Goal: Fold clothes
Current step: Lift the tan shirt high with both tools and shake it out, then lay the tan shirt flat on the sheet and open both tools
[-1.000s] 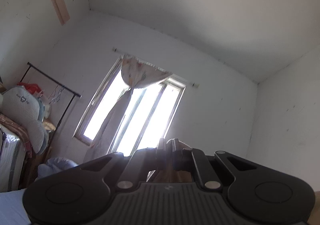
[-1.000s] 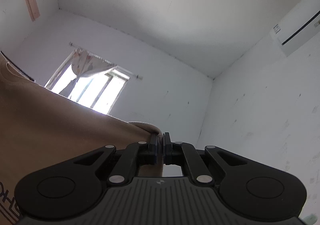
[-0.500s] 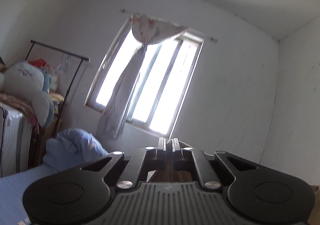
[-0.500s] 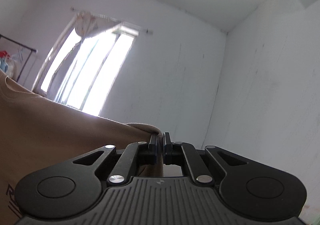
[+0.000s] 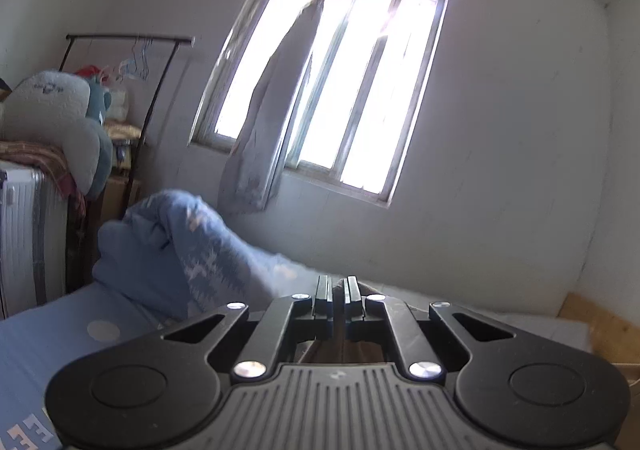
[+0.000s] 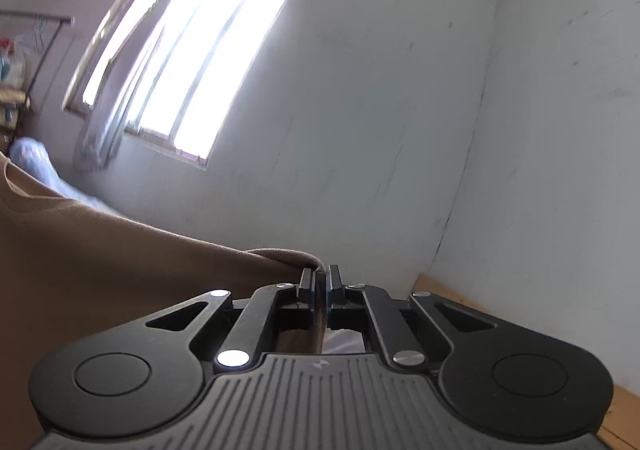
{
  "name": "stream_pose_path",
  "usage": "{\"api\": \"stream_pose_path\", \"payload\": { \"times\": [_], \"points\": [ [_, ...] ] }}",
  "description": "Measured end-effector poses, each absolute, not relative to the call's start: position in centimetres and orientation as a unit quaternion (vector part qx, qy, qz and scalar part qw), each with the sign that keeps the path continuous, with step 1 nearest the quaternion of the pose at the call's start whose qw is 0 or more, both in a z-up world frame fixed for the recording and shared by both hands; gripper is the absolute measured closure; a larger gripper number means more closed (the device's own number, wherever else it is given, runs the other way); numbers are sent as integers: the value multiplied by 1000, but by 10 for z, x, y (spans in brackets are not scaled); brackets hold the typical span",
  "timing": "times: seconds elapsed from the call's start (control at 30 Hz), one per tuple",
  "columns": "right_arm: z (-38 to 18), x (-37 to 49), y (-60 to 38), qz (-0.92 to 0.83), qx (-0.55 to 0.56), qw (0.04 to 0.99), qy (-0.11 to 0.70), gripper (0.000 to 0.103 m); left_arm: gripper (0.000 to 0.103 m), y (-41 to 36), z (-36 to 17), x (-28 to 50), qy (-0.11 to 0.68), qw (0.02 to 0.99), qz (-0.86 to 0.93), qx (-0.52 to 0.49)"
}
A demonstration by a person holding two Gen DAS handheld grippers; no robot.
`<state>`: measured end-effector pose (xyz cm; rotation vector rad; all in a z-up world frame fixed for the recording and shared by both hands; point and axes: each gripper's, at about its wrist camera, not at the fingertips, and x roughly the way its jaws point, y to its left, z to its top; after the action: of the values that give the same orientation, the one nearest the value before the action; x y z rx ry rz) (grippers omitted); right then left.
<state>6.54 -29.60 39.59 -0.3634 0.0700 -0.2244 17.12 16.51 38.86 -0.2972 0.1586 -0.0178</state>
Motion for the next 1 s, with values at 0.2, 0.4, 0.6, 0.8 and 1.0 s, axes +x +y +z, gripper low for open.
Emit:
{"api": "stream_pose_path", "payload": {
  "times": [0.2,0.4,0.6,0.8,1.0],
  "points": [
    [323,139,-317,-107,-148,979,91,102,100,151,325,237,133,985,-1,-110],
    [249,215,-329,-102,-148,971,157,102,99,142,266,298,200,975,-8,-100],
    [198,288,-342,-79,-115,965,221,102,99,132,215,348,249,965,2,-77],
    [148,315,-351,-80,-98,956,264,101,94,128,183,368,273,960,10,-64],
    [136,310,-358,-55,-36,959,274,63,67,127,172,364,272,960,3,-63]
  ]
}}
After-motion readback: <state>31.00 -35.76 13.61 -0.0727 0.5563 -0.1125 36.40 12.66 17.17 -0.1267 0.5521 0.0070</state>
